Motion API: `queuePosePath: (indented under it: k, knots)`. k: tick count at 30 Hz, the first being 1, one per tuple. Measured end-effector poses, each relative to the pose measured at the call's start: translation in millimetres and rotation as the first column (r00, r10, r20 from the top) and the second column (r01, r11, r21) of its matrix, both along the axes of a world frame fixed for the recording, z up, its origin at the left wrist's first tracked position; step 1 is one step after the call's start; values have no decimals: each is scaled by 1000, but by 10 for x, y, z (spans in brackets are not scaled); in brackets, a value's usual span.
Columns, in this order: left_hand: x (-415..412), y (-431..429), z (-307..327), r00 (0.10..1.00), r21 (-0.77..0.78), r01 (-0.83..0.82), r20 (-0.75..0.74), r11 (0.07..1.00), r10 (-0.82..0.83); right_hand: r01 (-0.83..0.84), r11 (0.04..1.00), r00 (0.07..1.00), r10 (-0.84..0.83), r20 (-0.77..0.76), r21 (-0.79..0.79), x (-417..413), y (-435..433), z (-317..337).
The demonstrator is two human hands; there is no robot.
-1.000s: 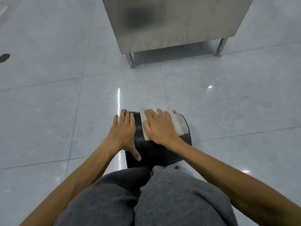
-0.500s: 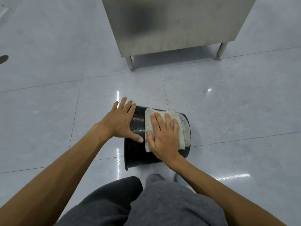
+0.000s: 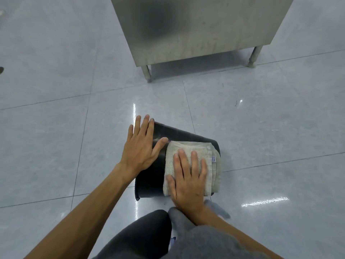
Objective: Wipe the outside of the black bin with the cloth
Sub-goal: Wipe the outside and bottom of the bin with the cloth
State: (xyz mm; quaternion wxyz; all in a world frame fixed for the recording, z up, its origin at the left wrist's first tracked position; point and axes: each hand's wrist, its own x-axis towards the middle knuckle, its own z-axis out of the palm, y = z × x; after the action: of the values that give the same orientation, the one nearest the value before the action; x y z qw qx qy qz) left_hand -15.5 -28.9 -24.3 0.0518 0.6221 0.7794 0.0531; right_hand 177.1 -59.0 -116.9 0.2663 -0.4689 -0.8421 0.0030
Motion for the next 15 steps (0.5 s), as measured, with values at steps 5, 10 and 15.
queuePosePath:
  k: [5,10,15]
  knots:
    - [78,33,2,983,2,-113,147,994,111,-77,994,995,71,75,74,136,-161,-177]
    - [146,-165,-39,981,51,-115,166,992,105,-135,991,988,133,81,13,146,-189,-143]
    - [173,-242,-94,991,25,-118,69,993,116,-122,987,992,124,17,-103,10,113,116]
